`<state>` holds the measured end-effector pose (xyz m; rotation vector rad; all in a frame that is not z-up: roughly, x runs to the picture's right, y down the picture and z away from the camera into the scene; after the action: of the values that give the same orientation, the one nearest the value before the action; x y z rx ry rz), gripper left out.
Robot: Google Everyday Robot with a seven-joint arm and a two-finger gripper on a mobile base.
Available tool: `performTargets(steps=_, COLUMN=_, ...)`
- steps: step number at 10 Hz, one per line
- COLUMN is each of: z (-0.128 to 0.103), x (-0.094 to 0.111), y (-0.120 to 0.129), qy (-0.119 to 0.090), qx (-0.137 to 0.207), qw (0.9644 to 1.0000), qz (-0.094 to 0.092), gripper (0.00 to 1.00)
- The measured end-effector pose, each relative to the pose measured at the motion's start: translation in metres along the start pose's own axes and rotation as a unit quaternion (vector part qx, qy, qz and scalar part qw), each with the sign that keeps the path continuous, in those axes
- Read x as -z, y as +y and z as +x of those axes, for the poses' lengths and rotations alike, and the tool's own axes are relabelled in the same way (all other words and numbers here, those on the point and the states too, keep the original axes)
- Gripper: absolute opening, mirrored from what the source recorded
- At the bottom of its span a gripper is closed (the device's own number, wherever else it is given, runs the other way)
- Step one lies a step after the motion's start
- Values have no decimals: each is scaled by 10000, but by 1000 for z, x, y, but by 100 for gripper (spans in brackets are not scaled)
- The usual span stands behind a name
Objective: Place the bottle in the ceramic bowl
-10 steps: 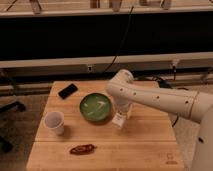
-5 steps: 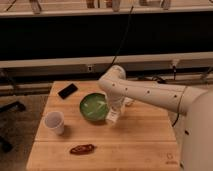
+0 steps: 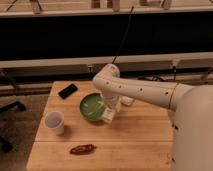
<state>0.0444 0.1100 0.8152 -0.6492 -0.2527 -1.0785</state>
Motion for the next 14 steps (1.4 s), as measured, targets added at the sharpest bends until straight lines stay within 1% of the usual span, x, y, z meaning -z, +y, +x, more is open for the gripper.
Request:
performTargets(steps=2, z=5, x=3, y=-9, qy=3, qx=134, qw=9999, qz=-3, gripper=0)
performTargets(steps=4, z=9, x=5, y=-13, qy=-11, qx=198, qw=9998, qz=-9, gripper=0)
performTargets(steps=6, z=10, x=8, y=-19, qy=-3, qx=351, qw=9994, qz=-16, gripper=0)
performTargets(steps=11, z=11, x=15, y=-30, qy=16, qx=745, qw=9972, qz=-25, gripper=0)
performTargets(steps=14, z=15, x=17, y=-36, qy=33, qx=995, qw=9950, qz=-45, gripper=0)
